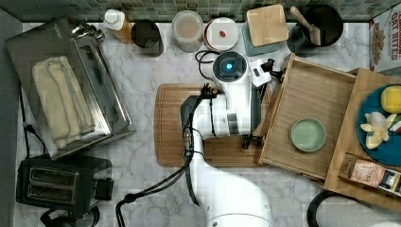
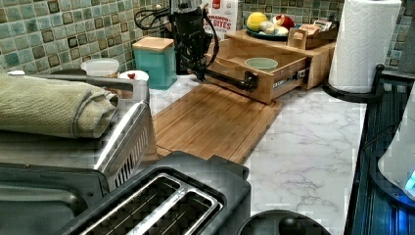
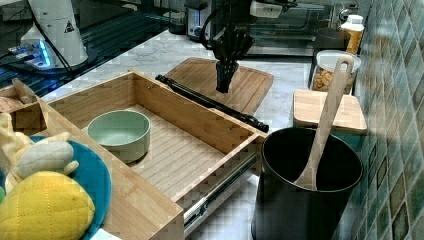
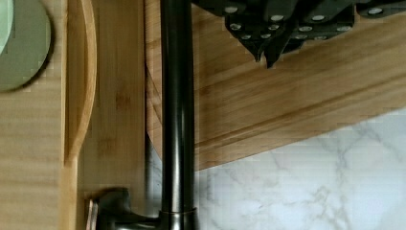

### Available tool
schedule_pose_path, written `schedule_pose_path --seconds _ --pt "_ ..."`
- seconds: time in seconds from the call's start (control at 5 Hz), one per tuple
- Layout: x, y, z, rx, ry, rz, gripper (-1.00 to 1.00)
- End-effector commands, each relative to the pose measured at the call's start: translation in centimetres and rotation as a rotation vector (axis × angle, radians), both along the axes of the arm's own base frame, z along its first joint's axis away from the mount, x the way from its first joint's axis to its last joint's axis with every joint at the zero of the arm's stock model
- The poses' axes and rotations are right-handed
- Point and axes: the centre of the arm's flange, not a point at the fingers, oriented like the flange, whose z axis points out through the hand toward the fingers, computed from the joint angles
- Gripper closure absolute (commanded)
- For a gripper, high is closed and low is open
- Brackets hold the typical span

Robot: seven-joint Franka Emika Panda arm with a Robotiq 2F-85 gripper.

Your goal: Close the drawer.

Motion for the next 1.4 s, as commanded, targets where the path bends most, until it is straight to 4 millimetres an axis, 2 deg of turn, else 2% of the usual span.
schedule_pose_path --seconds 0.2,0.8,1.2,1.4 --pt "1.9 -1.8 2.4 0.024 -0.071 0.055 1.00" --pt "-0.4 -3.0 0.5 0.015 -0.056 0.069 1.00" --pt "-1.1 -6.2 -1.7 0.057 -0.044 0.083 1.00" --pt "-2.2 -8.3 -1.4 0.060 -0.015 0.110 1.00"
